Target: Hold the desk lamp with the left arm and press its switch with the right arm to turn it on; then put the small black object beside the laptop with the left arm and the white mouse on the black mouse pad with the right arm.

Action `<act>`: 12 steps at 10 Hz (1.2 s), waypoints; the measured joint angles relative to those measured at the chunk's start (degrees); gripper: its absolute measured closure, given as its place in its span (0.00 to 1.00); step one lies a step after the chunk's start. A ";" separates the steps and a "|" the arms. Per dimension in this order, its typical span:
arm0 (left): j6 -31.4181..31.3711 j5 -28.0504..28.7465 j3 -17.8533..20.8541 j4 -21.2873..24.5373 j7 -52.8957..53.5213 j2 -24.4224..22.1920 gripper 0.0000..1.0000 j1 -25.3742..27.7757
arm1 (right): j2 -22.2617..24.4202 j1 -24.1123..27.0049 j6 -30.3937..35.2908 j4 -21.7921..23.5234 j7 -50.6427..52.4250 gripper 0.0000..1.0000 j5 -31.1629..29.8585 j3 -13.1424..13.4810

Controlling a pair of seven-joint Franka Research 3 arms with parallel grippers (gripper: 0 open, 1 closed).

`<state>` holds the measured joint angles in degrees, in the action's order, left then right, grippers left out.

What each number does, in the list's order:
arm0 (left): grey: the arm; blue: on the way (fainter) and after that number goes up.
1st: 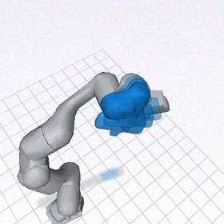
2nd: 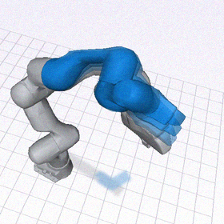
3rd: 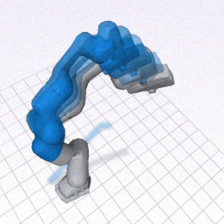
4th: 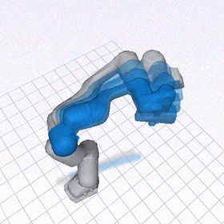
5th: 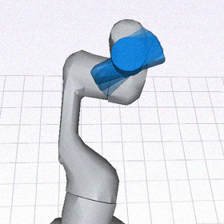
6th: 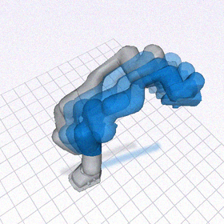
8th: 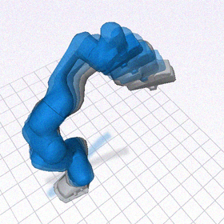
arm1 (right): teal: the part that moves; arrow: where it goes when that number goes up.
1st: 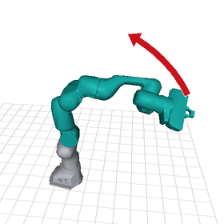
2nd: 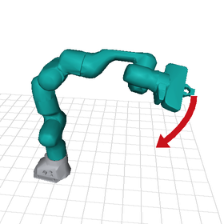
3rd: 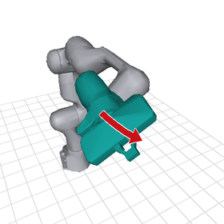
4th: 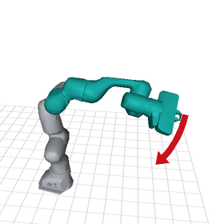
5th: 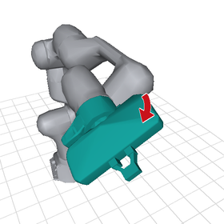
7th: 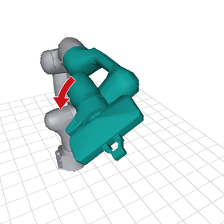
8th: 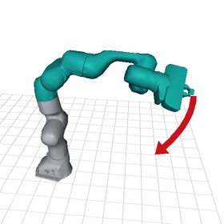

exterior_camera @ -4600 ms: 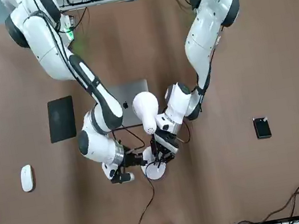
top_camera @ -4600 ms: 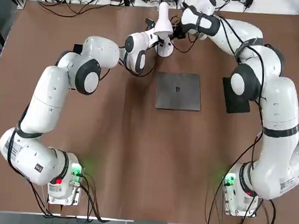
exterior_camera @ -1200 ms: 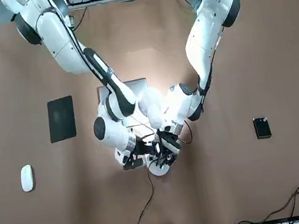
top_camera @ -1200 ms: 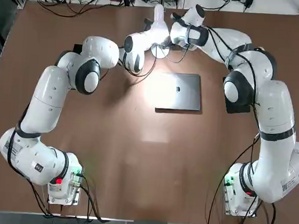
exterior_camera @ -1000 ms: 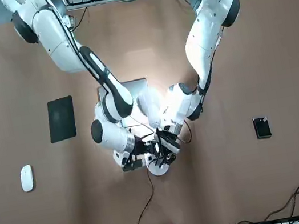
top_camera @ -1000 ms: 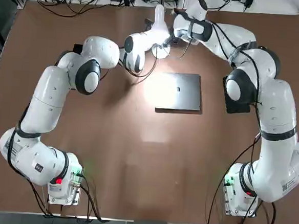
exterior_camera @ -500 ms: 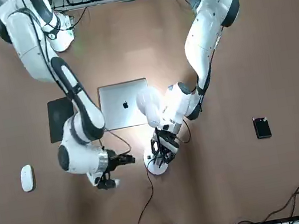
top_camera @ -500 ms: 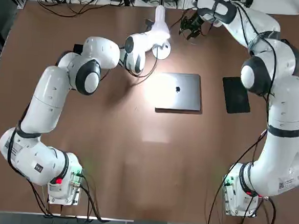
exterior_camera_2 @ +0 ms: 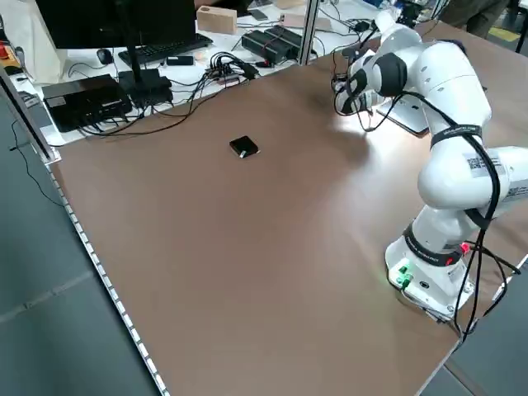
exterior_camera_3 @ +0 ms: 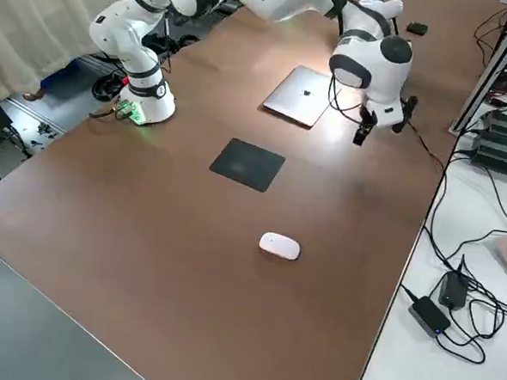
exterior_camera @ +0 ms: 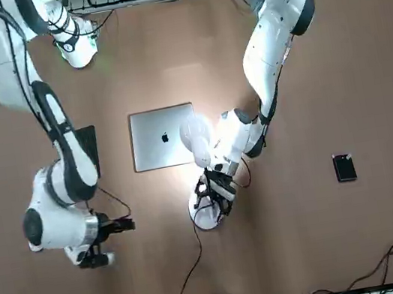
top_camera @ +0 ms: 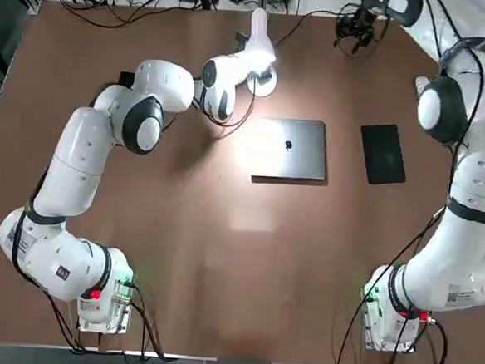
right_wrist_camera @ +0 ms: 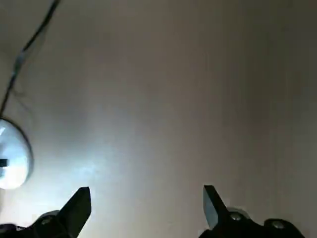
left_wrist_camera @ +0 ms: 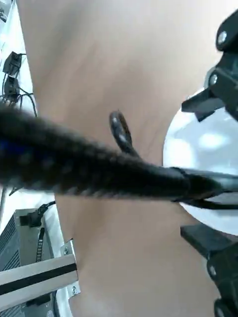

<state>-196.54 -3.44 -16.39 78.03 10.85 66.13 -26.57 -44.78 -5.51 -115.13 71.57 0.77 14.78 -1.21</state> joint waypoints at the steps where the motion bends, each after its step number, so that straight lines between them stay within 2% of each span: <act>1: 0.00 0.00 0.02 1.41 0.10 -0.27 0.00 0.03 | 0.51 2.50 0.63 0.01 2.64 0.00 -1.87 0.04; 4: 2.72 0.06 0.08 8.71 0.42 -5.41 0.00 1.36 | 2.08 9.61 2.69 0.01 13.40 0.00 -5.38 0.11; 7: 9.77 1.18 0.01 17.45 0.55 -13.83 0.00 4.99 | 2.68 14.08 -0.95 0.52 23.49 0.00 -13.45 0.09; 9: 16.15 1.39 -0.21 23.40 0.54 -20.68 0.00 7.75 | 2.66 17.02 -2.32 1.61 33.50 0.00 -15.01 0.16; 10: 22.68 1.39 -0.24 25.89 0.41 -24.57 0.00 9.28 | 2.55 18.94 -3.56 2.34 36.63 0.00 -15.86 0.18; 12: 40.06 1.39 -0.22 26.95 0.20 -32.03 0.00 13.86 | 2.24 22.14 -9.74 6.84 39.98 0.00 -16.14 0.13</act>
<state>-156.48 -2.05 -16.60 104.98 11.05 34.10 -12.71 -42.54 16.63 -124.87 78.41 40.74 -1.36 -1.07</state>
